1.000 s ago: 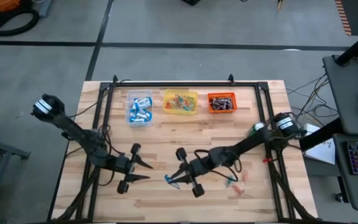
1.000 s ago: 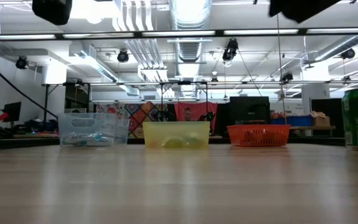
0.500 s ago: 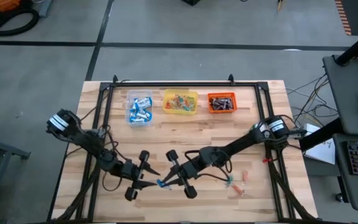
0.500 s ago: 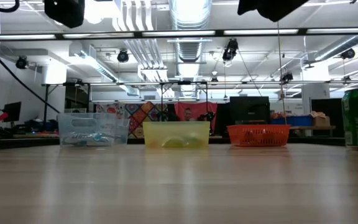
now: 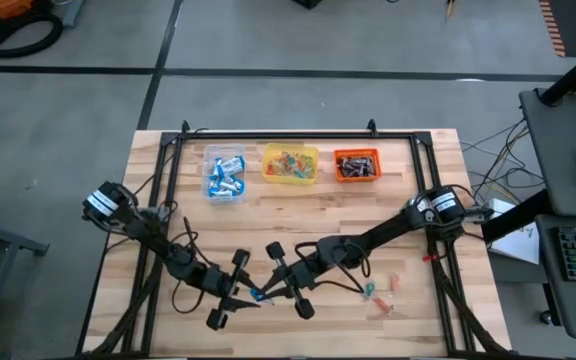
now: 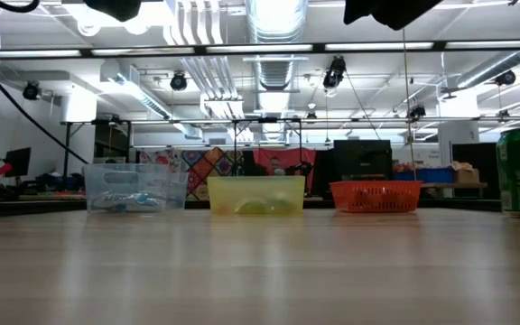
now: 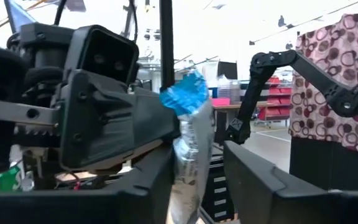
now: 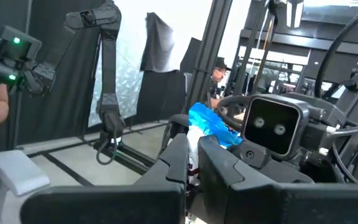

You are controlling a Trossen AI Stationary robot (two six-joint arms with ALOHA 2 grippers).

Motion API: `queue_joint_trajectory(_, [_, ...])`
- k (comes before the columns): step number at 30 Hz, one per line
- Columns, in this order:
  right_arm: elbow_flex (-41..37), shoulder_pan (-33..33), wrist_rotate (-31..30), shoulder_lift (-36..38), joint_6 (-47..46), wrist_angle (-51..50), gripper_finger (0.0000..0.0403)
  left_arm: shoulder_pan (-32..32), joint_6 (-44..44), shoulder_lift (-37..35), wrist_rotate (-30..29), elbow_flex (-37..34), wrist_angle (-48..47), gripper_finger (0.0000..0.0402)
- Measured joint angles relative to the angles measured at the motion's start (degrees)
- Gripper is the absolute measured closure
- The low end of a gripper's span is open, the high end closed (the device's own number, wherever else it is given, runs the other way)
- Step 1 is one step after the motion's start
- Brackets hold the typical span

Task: Sort candy
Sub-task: Put the white chocolate into the transparent bin

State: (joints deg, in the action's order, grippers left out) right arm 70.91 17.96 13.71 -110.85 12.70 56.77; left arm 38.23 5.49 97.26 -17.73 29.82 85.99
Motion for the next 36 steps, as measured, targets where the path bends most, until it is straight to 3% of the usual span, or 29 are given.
queue_joint_trajectory(7, [-0.04,-0.34,-0.56,0.0,-1.13,-0.83,0.0384,-0.26,-2.48,-1.3,-2.27,-2.14,0.12,0.0385])
queue_joint_trajectory(12, [-0.07,-0.57,-0.8,1.66,-4.04,-4.09,0.0336,-0.28,-3.05,-2.64,-4.04,-3.93,0.15,0.0382])
queue_joint_trajectory(16, [-0.09,-0.46,-7.04,4.48,-5.79,-12.61,0.0287,-0.3,-3.12,-3.49,-8.9,-5.26,-1.04,0.0386])
queue_joint_trajectory(20, [0.33,-0.44,-19.58,7.9,-10.14,-25.23,0.025,-0.43,-3.82,-6.74,-23.28,-7.02,-6.84,0.0389])
queue_joint_trajectory(24, [0.33,-0.63,-33.02,10.81,-17.05,-37.88,0.0228,-1.56,-4.52,-12.91,-53.25,-7.6,-21.12,0.0389])
queue_joint_trajectory(27, [0.31,-0.15,-38.44,11.92,-22.1,-43.73,0.0222,-3.75,-0.97,-18.97,-66.77,-7.45,-30.11,0.039])
queue_joint_trajectory(30, [0.31,-0.3,-39.31,12.04,-25.57,-46.14,0.0222,-7.66,6.17,-24.51,-70.22,-7.5,-35.16,0.039])
queue_joint_trajectory(36, [0.27,-0.1,-39.59,11.75,-26.45,-47.22,0.023,-17.42,16.08,-32.85,-70.46,-7.68,-39.32,0.039])
